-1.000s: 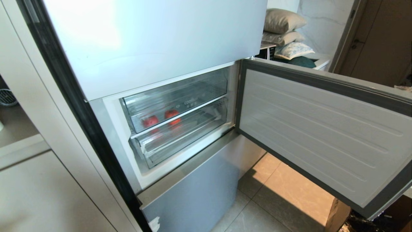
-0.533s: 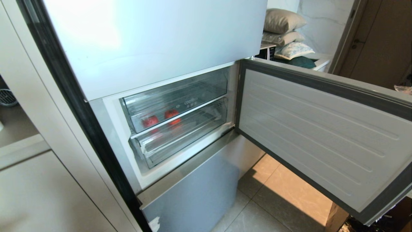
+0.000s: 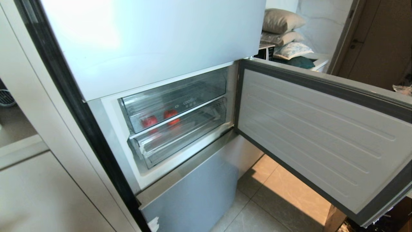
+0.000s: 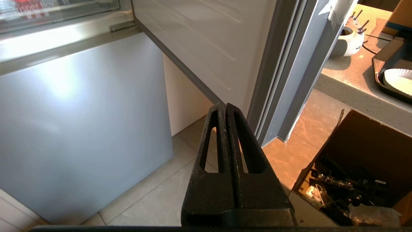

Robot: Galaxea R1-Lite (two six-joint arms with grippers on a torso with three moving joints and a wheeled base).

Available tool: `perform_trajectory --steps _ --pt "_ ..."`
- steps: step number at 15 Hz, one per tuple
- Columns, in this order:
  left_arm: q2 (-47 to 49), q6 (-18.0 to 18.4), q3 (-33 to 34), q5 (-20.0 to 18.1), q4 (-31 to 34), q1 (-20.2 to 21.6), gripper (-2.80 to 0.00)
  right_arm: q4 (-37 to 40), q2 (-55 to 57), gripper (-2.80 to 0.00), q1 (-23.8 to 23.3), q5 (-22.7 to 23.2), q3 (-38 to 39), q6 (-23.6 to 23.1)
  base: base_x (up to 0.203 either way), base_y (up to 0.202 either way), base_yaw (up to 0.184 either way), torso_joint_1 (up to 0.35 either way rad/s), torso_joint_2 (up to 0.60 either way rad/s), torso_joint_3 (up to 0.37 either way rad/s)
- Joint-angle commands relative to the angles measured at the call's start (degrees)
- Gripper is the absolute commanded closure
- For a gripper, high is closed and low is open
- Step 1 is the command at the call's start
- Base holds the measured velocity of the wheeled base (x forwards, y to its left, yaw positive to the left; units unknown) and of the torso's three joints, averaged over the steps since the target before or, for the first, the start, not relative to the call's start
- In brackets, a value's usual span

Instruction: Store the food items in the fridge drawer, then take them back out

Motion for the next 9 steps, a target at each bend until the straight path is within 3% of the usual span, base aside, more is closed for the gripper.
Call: perform_trajectory --steps 1,9 --pt "-0.02 -0.01 0.01 0.03 0.06 0.02 0.0 -0.01 0.09 0.0 0.01 -0.07 0.0 0.12 -0.001 -0.002 0.084 0.012 0.0 0.002" --pt "-0.02 -0.01 0.01 0.03 0.06 0.02 0.0 -0.09 0.09 0.0 0.01 -0.24 0.0 0.82 0.001 -0.008 0.173 0.001 0.0 0.003"
